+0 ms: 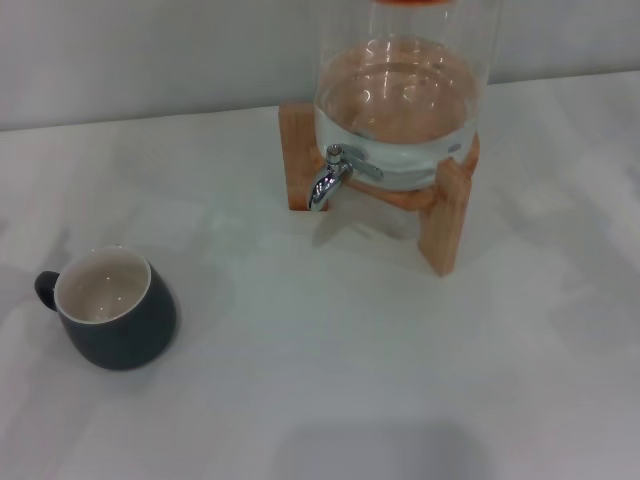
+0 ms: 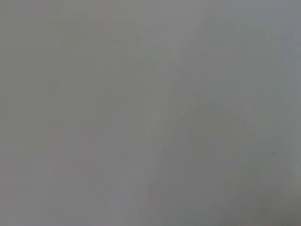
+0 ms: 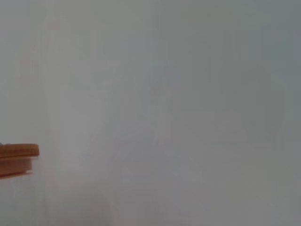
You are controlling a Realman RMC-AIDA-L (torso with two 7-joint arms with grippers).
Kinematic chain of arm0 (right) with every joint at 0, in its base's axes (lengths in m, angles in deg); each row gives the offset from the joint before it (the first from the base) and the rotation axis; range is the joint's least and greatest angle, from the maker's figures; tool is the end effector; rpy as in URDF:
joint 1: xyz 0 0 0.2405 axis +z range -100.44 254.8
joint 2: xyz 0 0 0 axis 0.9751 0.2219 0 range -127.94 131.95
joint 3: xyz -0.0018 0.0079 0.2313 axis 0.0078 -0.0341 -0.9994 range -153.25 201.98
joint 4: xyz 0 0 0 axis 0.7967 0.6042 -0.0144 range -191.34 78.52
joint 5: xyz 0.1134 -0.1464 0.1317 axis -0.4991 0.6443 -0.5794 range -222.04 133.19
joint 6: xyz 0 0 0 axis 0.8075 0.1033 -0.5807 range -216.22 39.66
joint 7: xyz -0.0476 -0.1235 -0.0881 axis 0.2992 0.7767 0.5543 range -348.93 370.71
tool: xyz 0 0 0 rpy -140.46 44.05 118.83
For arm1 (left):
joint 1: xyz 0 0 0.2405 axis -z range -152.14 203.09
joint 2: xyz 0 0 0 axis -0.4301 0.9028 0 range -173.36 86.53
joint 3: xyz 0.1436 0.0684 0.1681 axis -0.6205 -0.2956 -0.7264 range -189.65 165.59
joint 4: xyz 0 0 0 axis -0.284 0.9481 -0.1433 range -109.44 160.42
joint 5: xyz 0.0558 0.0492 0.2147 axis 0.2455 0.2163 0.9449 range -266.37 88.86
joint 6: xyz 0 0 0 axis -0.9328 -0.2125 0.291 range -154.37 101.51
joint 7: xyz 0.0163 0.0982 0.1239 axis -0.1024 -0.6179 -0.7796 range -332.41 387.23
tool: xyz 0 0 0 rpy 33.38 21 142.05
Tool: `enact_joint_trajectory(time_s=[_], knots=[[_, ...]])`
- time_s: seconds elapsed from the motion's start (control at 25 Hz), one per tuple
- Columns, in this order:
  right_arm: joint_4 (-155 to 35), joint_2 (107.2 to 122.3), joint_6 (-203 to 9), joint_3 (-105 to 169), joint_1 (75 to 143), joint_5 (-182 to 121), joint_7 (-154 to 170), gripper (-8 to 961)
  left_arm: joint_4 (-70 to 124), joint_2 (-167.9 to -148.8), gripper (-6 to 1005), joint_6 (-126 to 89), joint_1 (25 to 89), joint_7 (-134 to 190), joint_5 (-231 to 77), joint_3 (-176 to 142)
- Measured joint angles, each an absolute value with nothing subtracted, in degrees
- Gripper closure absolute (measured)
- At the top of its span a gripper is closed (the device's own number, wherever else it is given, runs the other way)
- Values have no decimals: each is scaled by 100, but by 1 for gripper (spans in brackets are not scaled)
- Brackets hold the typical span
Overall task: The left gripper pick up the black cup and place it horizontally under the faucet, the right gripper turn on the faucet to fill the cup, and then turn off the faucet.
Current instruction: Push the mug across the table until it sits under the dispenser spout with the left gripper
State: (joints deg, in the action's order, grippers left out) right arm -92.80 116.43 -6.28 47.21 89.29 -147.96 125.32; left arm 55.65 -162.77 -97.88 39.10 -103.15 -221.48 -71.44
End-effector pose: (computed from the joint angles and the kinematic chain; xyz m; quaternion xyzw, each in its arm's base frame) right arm 0.3634 0.2928 0.1657 -0.7011 0.2457 0.3912 0.5431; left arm -0.3063 0.3342 0.0525 -0.7320 -0.2340 -0.4159 0.4862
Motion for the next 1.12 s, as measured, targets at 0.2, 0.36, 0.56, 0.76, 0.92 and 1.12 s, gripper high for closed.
enact_joint_trajectory(time_s=[0.2,0.36,0.56,0.76,0.92,1.12], knots=[[-9280,11643,-640,4721,8931,-14796,12532,275,5563,-16277,109,-9788,3910,-10318,-22151,-7144],[-9280,11643,-677,4721,8936,-14796,12532,275,5563,-16277,109,-9788,3910,-10319,-22153,-7144],[-9280,11643,-681,4721,8950,-14796,12532,275,5563,-16277,109,-9789,3910,-10315,-22155,-7144],[-9280,11643,-682,4721,8950,-14795,12532,275,5563,-16277,110,-9789,3910,-10303,-22156,-7144],[-9280,11643,-682,4721,8948,-14795,12532,275,5563,-16277,110,-9789,3910,-10303,-22155,-7144],[-9280,11643,-681,4721,8962,-14796,12532,275,5563,-16277,110,-9789,3924,-10299,-22155,-7144]])
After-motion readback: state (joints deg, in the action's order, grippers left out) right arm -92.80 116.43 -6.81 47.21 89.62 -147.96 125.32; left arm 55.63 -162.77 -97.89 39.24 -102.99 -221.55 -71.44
